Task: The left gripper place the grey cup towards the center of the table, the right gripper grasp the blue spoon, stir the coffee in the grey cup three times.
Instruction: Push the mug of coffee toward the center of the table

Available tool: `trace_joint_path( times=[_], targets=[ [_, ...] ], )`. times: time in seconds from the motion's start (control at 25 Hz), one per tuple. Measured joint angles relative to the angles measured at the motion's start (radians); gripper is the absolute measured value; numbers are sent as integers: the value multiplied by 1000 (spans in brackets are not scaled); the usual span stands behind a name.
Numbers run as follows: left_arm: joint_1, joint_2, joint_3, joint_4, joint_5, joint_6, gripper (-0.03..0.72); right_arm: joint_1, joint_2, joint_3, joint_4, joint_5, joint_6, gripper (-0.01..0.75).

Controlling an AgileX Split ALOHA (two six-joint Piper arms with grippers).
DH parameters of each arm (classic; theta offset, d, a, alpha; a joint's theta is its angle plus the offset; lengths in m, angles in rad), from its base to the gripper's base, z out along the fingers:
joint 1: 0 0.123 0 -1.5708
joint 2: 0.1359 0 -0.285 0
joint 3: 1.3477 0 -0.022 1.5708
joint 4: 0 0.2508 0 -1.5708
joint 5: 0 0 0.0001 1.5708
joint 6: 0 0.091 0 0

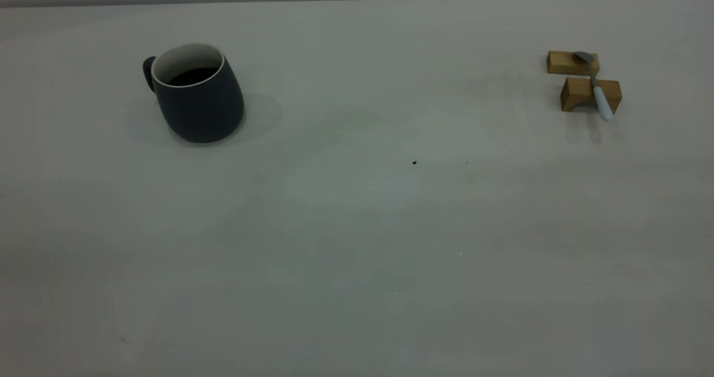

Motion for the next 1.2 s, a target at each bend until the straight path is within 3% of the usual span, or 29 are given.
trace_joint_path(
  times=[0.8,1.0,1.2],
  targets=[
    [0,8,0,0,0,0,333,0,0,0,0,0,0,240],
    [-3,135,-1,0,-5,0,333,0,0,0,0,0,0,240],
    [-3,377,-52,24,-103,4,333,0,0,0,0,0,0,240]
  ],
)
